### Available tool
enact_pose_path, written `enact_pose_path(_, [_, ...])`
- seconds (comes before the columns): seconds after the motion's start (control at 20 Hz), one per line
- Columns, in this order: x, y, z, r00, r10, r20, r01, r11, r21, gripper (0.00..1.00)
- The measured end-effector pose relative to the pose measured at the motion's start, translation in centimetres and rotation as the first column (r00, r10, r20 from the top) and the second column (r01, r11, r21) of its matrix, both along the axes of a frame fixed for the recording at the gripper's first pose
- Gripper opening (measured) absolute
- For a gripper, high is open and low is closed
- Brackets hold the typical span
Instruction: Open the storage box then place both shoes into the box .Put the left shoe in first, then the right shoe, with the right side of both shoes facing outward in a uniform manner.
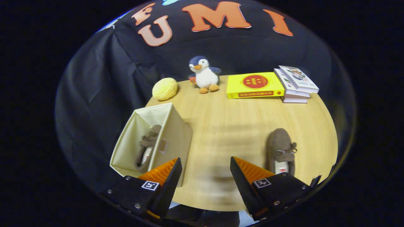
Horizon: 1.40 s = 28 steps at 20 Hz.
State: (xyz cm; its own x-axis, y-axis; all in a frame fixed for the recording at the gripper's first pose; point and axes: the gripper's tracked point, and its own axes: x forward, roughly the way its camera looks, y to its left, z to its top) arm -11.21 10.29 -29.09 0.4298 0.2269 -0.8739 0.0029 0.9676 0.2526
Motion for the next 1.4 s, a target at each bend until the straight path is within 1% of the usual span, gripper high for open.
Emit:
enact_pose_path(0.1, [-0.9,-3.7,-1.1,1.0,-0.026,-0.008,0.026,0.999,-0.036,0.93])
enact_pose_path(0.35, [-2.4,-11.4,-3.4,0.998,-0.062,-0.019,0.059,0.99,-0.129,0.92])
enact_pose_path(0.45, [-2.9,-13.4,-4.4,0.998,-0.048,-0.026,0.044,0.986,-0.16,0.93])
enact_pose_path(0.6, [-3.4,-16.2,-6.5,0.999,-0.012,-0.034,0.004,0.972,-0.235,0.91])
enact_pose_path(0.8, [-3.0,-17.9,-9.1,0.999,0.011,-0.036,-0.02,0.965,-0.263,0.88])
enact_pose_path(0.9, [-2.7,-18.0,-10.4,0.999,0.02,-0.05,-0.032,0.968,-0.247,0.83])
enact_pose_path(0.95, [-2.3,-18.0,-10.8,0.999,0.025,-0.047,-0.036,0.969,-0.246,0.76])
enact_pose_path(1.15, [-1.2,-17.9,-12.7,0.999,0.046,-0.027,-0.051,0.968,-0.246,0.58])
enact_pose_path(1.3, [-0.6,-17.5,-14.1,0.999,0.038,0.003,-0.036,0.97,-0.241,0.51])
enact_pose_path(1.35, [-0.4,-17.3,-14.2,0.999,0.034,0.019,-0.028,0.972,-0.232,0.45])
enact_pose_path(1.4, [0.1,-17.5,-14.4,0.999,0.029,0.037,-0.019,0.968,-0.249,0.42])
